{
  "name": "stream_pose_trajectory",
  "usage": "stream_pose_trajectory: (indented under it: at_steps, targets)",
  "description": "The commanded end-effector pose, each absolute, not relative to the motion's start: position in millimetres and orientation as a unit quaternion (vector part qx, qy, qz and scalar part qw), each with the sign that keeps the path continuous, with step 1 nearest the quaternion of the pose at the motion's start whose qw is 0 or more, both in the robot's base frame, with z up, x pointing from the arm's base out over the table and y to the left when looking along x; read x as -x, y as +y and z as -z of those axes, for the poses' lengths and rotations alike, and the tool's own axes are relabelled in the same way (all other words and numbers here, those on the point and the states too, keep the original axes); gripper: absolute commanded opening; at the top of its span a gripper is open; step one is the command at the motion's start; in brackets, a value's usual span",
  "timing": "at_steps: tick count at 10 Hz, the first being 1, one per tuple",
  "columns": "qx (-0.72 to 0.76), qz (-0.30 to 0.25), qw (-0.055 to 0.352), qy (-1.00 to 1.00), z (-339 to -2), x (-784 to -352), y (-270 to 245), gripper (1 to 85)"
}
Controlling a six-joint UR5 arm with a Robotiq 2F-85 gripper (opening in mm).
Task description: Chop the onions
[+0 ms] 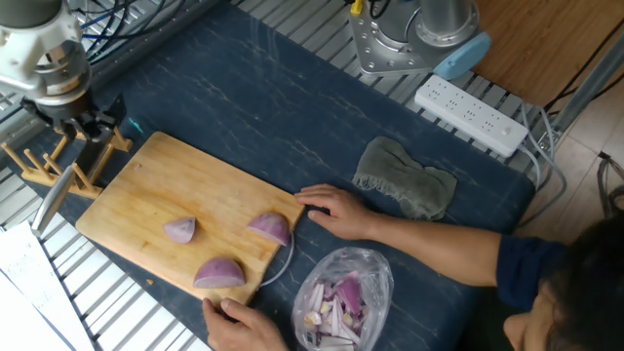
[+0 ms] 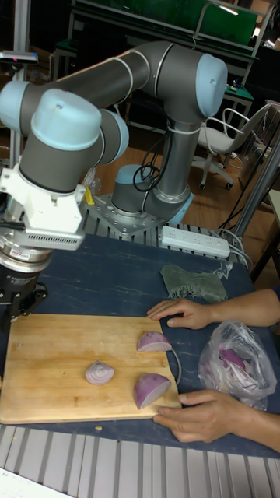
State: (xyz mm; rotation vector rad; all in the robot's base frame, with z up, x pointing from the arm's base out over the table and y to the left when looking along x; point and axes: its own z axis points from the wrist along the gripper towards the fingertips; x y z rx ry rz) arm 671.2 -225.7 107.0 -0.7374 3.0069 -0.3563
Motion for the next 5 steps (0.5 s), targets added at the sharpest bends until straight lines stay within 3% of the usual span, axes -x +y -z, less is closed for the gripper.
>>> stream_pose_trajectory:
  at_steps: [1, 5]
  targets:
    - [0.248, 0.112, 0.028, 0.962, -94.2, -681.7, -230.8, 35.0]
    - [0.255, 0.107, 0.019, 0.961, -84.1, -672.0, -236.7, 35.0]
